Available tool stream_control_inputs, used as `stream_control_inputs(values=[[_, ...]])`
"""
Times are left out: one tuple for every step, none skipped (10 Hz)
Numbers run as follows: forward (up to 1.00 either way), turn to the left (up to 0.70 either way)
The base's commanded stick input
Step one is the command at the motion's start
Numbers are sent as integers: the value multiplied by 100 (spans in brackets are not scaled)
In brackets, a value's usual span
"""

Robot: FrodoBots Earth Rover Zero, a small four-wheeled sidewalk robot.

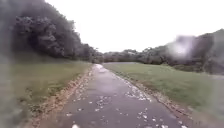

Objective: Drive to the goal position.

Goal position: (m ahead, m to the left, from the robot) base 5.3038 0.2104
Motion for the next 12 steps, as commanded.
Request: stream_control_inputs(values=[[70, 0], [70, 0], [70, 0], [70, 0], [70, 0], [70, 0], [70, 0], [70, 0], [70, 2], [70, 3], [70, 3], [70, 3]])
